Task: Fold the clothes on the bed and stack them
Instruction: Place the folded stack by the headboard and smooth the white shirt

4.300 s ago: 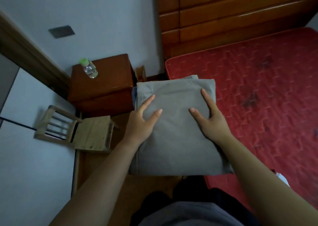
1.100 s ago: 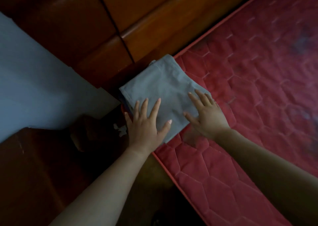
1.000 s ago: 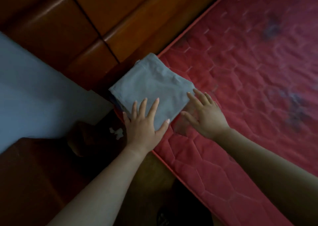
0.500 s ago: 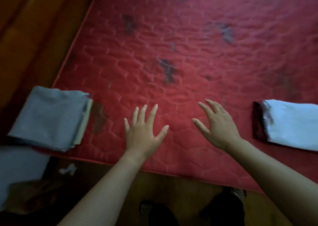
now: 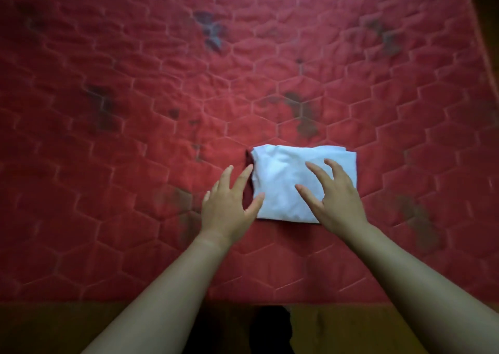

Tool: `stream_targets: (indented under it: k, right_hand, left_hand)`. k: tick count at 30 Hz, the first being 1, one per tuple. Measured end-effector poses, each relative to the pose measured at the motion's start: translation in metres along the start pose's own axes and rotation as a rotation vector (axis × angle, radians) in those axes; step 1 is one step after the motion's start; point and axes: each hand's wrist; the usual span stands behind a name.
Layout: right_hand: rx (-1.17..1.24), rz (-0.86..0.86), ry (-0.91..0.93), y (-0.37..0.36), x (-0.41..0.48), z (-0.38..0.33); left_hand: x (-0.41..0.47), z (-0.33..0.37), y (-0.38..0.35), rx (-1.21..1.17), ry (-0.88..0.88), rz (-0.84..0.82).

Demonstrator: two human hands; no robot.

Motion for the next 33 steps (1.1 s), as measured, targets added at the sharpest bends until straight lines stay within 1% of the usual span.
stream_targets:
  k: [2,5,10,13,15,17,20,24,27,29,31,33]
  right_hand:
    - [0.022,0.019,-0.047,-0.010,0.013,0.031]
    - [0.036,0.046,-0.118,-0.035,0.030,0.067]
    - [0.047,0.009,-0.220,-0.089,0.053,0.099]
    - [0.087,0.008,-0.249,-0.116,0.061,0.101]
    - [0.096,0.037,-0.280,-0.127,0.064,0.100]
    - [0.100,0.070,-0.313,-0.133,0.064,0.099]
    - [0.167,0.092,-0.348,-0.136,0.062,0.093]
    - [0.280,0.042,-0.324,-0.131,0.063,0.089]
    - [0.292,0.040,-0.325,-0.132,0.063,0.091]
    - [0.302,0.052,-0.343,-0.134,0.064,0.088]
    - [0.388,0.047,-0.369,-0.136,0.067,0.083]
    - [0.516,0.042,-0.372,-0.134,0.069,0.080]
  left_hand:
    - [0.015,0.011,-0.024,-0.011,0.015,0.007]
    - [0.038,0.017,-0.060,0.032,0.041,0.031]
    - [0.076,0.003,-0.116,0.109,0.120,0.088]
    - [0.087,-0.011,-0.138,0.080,0.127,0.094]
    - [0.091,-0.016,-0.146,0.057,0.149,0.109]
    - [0.093,-0.018,-0.151,0.059,0.187,0.128]
    - [0.092,-0.015,-0.153,0.061,0.218,0.138]
    - [0.091,-0.009,-0.153,-0.128,0.198,0.141]
    - [0.092,-0.008,-0.157,-0.076,0.130,0.141]
    - [0.095,-0.009,-0.159,-0.103,0.137,0.145]
    - [0.099,-0.009,-0.160,-0.207,0.172,0.130]
    - [0.100,-0.008,-0.158,-0.291,0.172,0.114]
Point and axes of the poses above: each hand's wrist, its own x-axis towards the middle knuckle, its own y-axis out of the back of the hand, z = x × y, and after that the axes turned 15 degrees about -x, right-handed
